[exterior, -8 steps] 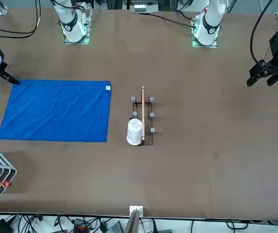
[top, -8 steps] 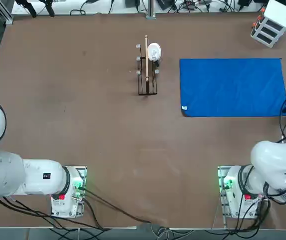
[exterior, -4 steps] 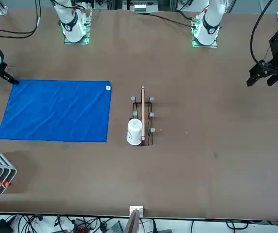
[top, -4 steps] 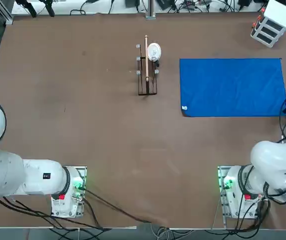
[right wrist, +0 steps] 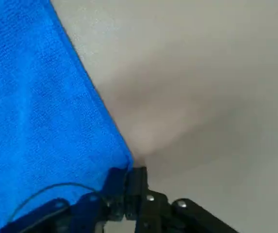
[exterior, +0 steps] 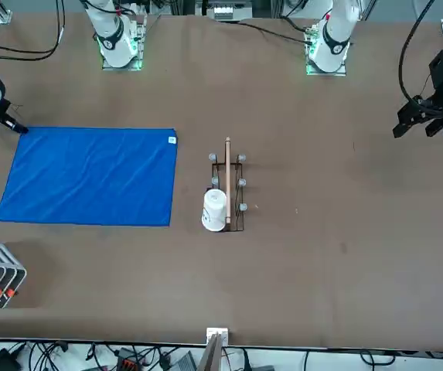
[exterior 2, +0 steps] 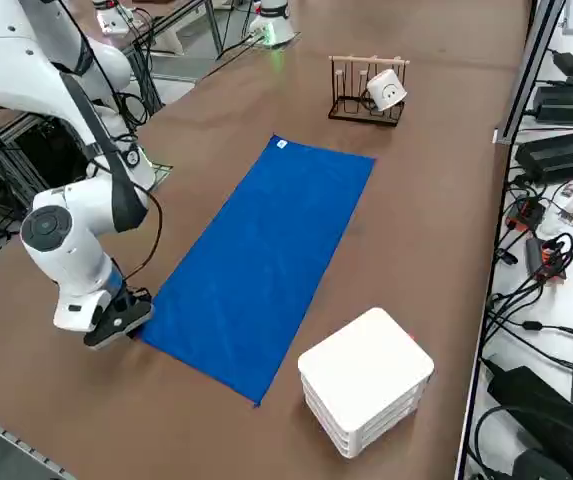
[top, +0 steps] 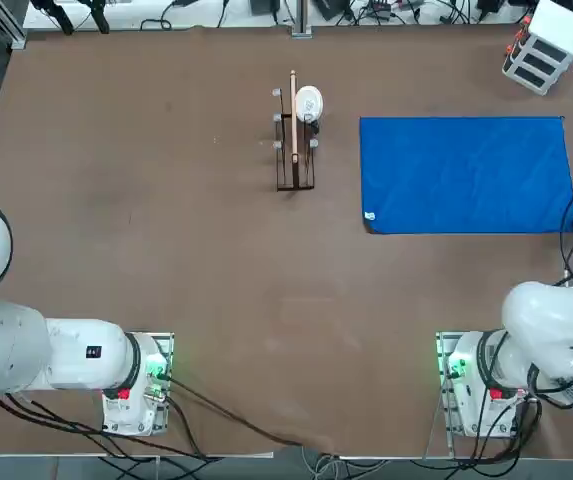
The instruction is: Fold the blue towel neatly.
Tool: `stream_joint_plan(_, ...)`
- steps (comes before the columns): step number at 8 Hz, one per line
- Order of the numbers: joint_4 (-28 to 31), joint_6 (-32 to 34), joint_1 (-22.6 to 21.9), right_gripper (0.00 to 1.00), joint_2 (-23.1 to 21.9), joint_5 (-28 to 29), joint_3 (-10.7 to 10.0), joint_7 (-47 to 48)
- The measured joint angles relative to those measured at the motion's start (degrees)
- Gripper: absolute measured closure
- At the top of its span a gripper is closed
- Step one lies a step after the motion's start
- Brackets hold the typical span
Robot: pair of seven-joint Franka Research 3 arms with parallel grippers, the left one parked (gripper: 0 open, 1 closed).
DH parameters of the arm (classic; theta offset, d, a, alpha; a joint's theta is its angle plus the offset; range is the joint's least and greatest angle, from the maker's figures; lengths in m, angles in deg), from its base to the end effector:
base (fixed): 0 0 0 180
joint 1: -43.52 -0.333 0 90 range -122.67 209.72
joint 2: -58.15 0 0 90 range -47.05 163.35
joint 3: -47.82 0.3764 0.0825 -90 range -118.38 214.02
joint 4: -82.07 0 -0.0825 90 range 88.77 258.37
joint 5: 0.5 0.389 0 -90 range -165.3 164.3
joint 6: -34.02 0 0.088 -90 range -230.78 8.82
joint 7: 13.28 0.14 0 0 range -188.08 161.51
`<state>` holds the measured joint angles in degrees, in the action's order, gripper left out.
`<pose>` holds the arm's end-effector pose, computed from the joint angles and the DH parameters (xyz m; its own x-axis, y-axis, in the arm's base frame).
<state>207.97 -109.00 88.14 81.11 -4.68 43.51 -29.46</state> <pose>0.3722 -0.4291 0.2096 0.8673 -0.4837 -0.1181 -0.4831 -0.8749 0.0355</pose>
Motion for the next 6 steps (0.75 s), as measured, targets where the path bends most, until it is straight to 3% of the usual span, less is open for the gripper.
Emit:
stream_joint_plan(4, -0.26, 0.32, -0.87, 0.99, -0.20, 0.00, 0.35, -0.17)
stream_joint_plan(6, -1.99, 5.02, -1.11, 0.99, -1.51, 0.00, 0.40, -0.48)
